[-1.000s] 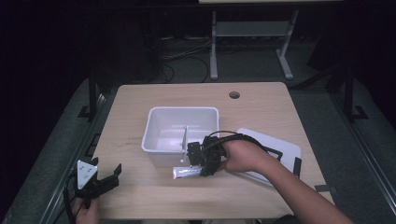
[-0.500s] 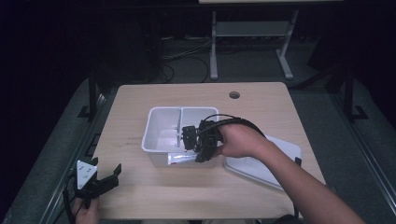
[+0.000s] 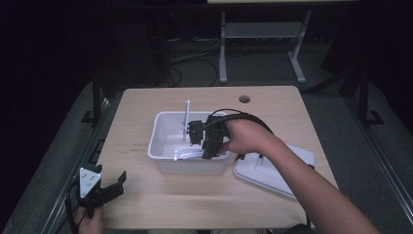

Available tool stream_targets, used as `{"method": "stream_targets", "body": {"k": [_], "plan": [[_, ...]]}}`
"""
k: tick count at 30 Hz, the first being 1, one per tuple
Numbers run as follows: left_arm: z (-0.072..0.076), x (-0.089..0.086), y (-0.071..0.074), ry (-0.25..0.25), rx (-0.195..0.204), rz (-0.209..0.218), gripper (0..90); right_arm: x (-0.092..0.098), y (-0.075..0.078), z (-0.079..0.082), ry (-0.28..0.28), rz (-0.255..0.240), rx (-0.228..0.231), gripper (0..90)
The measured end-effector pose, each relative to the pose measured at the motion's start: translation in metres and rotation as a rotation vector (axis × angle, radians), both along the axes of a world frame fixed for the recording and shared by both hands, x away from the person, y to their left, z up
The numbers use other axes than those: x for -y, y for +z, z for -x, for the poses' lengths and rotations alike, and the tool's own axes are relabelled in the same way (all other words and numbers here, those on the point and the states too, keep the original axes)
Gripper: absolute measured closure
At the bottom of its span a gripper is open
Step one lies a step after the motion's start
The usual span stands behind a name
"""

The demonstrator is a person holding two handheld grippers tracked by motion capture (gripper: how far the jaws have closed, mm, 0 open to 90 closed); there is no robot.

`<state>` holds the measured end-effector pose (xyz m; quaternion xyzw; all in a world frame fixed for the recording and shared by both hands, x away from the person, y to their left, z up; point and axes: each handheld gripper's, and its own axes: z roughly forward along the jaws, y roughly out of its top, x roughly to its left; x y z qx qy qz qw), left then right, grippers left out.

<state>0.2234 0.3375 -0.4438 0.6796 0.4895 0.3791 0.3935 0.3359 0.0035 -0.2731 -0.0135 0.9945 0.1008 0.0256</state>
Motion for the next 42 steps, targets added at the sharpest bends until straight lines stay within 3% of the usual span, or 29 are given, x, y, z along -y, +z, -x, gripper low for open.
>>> {"method": "stream_targets", "body": {"k": [22, 42], "plan": [[0.000, -0.001, 0.000, 0.004, 0.005, 0.009, 15.0, -0.004, -0.018, -0.030, -0.047, 0.025, -0.021, 69.3], [0.001, -0.002, 0.000, 0.006, 0.006, 0.006, 15.0, -0.008, -0.043, -0.044, -0.070, 0.033, -0.058, 69.3]]}}
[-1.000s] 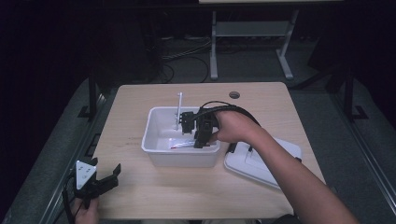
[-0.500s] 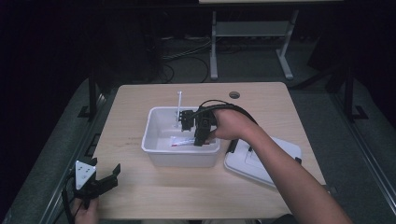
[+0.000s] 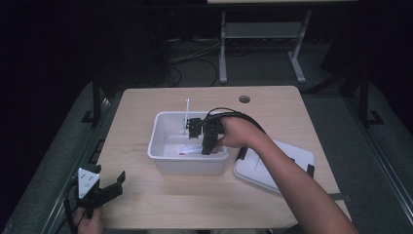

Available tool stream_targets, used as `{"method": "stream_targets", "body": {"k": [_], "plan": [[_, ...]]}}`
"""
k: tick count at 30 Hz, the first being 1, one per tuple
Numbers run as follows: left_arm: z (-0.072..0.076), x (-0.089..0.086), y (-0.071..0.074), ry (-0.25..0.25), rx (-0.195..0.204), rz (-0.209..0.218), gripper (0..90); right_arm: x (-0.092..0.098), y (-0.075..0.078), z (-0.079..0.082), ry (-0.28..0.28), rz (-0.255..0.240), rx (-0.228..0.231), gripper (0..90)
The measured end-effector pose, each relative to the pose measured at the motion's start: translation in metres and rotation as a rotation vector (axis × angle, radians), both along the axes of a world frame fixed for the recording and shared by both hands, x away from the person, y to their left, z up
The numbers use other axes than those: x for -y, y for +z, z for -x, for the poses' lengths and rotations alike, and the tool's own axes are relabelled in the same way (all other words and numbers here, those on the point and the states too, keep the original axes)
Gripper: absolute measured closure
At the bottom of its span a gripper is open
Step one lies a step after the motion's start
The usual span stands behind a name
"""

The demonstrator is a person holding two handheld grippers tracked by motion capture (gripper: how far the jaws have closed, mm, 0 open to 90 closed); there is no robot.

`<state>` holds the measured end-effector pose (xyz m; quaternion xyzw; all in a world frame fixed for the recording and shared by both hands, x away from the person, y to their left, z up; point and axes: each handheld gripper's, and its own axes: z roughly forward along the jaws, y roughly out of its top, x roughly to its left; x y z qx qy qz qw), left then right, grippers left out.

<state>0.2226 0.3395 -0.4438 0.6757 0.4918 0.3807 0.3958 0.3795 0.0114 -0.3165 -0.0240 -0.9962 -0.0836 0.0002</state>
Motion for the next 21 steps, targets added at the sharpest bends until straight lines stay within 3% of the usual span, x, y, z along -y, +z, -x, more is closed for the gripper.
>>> {"method": "stream_targets", "body": {"k": [21], "plan": [[0.000, 0.000, 0.000, 0.001, -0.002, -0.003, 15.0, -0.003, -0.027, -0.011, -0.016, 0.000, -0.042, 69.3]]}}
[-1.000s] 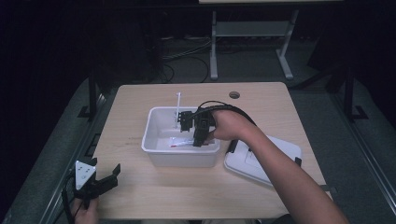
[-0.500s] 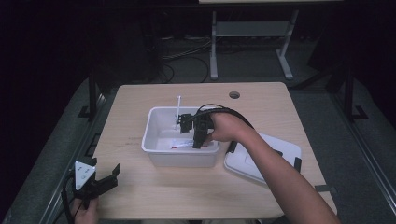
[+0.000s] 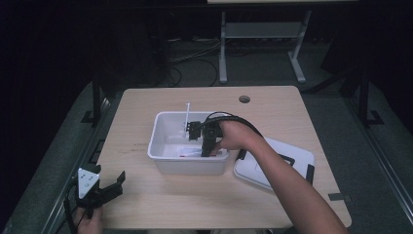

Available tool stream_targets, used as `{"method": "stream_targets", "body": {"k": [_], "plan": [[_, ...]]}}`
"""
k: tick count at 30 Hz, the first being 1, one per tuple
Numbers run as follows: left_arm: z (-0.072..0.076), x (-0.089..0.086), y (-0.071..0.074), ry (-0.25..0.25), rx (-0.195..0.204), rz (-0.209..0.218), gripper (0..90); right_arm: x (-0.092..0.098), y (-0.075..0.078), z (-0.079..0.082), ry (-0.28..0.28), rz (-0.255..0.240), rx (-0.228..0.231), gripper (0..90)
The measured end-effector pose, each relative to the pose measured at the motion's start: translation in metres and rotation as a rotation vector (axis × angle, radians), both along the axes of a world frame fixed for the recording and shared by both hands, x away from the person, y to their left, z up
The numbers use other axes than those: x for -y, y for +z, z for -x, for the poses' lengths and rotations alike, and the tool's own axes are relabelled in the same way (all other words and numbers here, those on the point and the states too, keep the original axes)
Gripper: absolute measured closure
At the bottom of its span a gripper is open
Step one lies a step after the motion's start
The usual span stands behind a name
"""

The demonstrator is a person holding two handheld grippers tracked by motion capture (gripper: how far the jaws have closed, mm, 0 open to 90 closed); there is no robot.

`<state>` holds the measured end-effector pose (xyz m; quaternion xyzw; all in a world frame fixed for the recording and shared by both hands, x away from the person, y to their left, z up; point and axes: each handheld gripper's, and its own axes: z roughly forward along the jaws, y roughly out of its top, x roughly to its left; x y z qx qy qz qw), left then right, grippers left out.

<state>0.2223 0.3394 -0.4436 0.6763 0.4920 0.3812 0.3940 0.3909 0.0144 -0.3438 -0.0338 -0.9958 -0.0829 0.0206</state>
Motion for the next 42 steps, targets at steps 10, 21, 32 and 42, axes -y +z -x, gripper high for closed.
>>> {"method": "stream_targets", "body": {"k": [10, 21, 32, 42], "plan": [[0.000, 0.000, 0.000, 0.000, 0.001, 0.003, 15.0, -0.001, -0.008, -0.002, -0.008, 0.001, -0.016, 69.3], [0.000, 0.000, 0.000, -0.002, 0.001, 0.000, 15.0, -0.001, -0.021, -0.004, -0.011, 0.007, -0.038, 69.3], [0.000, 0.000, 0.000, -0.001, 0.002, 0.001, 15.0, -0.001, -0.023, -0.006, -0.024, 0.011, -0.054, 67.7], [0.000, 0.001, 0.000, -0.002, 0.000, 0.001, 15.1, 0.002, -0.013, -0.005, -0.040, -0.012, -0.036, 64.0]]}}
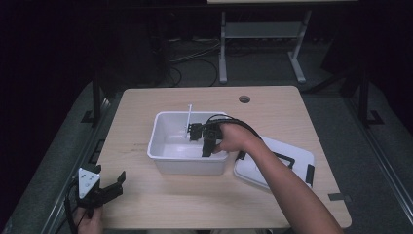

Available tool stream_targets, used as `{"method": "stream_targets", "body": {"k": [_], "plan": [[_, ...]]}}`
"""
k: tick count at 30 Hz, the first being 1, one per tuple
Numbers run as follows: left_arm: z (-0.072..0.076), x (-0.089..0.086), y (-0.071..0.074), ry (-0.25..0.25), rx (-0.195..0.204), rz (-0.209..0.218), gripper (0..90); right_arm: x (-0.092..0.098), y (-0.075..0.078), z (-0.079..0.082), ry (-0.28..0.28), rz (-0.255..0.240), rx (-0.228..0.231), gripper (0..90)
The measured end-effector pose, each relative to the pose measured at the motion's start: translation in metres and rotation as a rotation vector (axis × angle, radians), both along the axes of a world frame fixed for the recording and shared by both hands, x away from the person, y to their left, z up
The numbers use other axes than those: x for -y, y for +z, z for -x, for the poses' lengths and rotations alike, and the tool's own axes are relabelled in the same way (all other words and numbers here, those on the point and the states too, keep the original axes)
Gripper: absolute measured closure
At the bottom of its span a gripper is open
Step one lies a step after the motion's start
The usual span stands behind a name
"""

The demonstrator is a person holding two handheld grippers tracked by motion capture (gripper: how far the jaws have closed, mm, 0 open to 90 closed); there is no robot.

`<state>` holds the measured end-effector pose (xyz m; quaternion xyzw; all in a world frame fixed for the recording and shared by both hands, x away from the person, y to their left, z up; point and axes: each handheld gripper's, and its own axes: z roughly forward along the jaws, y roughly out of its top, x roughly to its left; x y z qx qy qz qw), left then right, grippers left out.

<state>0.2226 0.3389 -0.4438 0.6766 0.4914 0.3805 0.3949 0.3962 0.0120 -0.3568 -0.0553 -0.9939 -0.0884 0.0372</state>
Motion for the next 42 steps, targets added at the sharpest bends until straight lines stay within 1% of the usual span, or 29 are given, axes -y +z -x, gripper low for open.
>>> {"method": "stream_targets", "body": {"k": [3, 5, 10, 11, 13, 21, 32, 35, 42], "plan": [[0.000, 0.001, 0.000, 0.000, 0.000, 0.001, 15.0, 0.003, 0.006, 0.000, -0.007, -0.003, 0.009, 63.6], [0.000, 0.001, 0.000, -0.003, -0.003, -0.002, 15.0, 0.004, 0.010, -0.001, -0.002, -0.007, 0.020, 63.1], [0.000, 0.001, 0.000, -0.004, -0.004, -0.008, 15.0, 0.006, 0.025, 0.001, -0.011, -0.014, 0.038, 61.9], [0.000, 0.001, 0.000, -0.003, -0.002, -0.003, 15.1, 0.007, 0.028, 0.001, -0.012, -0.017, 0.042, 61.8], [0.000, 0.001, 0.000, 0.000, 0.001, 0.005, 15.1, 0.008, 0.033, 0.002, -0.012, -0.026, 0.048, 61.1], [0.000, 0.001, 0.000, -0.003, -0.001, -0.003, 15.0, 0.018, 0.051, 0.005, -0.025, -0.057, 0.072, 58.3], [0.000, 0.002, 0.000, -0.004, -0.006, -0.010, 15.0, 0.039, 0.067, 0.010, -0.053, -0.066, 0.101, 50.9], [0.000, 0.002, 0.000, -0.005, -0.006, -0.011, 15.0, 0.046, 0.072, 0.011, -0.073, -0.076, 0.106, 47.3], [-0.001, 0.003, -0.001, -0.005, -0.006, -0.010, 15.0, 0.065, 0.076, 0.013, -0.101, -0.077, 0.121, 42.1]]}}
